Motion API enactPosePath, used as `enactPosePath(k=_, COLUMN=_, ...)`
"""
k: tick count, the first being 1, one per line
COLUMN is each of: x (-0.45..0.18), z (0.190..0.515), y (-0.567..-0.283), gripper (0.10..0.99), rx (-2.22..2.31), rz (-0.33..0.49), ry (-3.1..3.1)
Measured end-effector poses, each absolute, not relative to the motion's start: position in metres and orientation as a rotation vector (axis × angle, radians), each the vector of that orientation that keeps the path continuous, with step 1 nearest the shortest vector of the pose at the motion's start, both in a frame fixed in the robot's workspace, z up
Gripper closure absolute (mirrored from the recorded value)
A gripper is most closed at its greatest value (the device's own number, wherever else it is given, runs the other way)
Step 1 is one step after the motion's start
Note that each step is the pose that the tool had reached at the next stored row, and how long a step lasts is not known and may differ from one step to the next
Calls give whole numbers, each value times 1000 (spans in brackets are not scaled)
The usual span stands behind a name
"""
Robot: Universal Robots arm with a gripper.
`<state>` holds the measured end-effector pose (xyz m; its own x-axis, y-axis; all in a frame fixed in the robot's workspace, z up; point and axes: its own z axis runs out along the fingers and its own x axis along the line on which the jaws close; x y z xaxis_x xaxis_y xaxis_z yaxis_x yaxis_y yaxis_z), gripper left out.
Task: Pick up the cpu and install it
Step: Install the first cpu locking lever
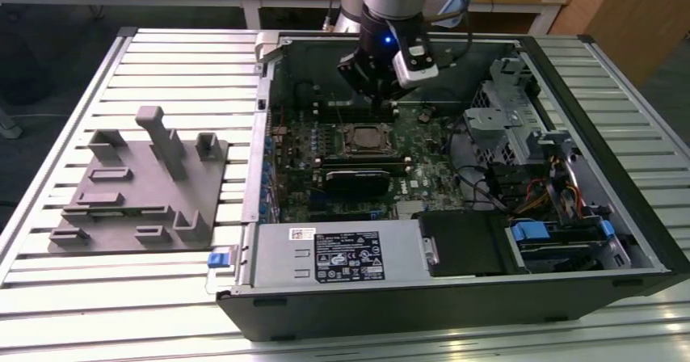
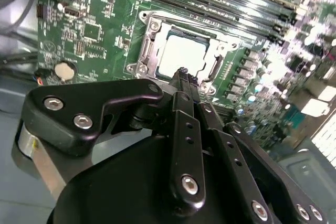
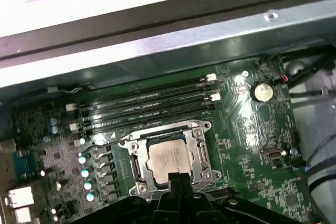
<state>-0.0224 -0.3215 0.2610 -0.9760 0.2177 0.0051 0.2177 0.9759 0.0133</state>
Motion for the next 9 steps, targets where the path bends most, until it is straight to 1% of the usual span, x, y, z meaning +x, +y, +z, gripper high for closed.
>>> enactPosePath(k=9, x=-22, z=260, y=-322, gripper=980, rx=-87, rz=-21, ry=-3136)
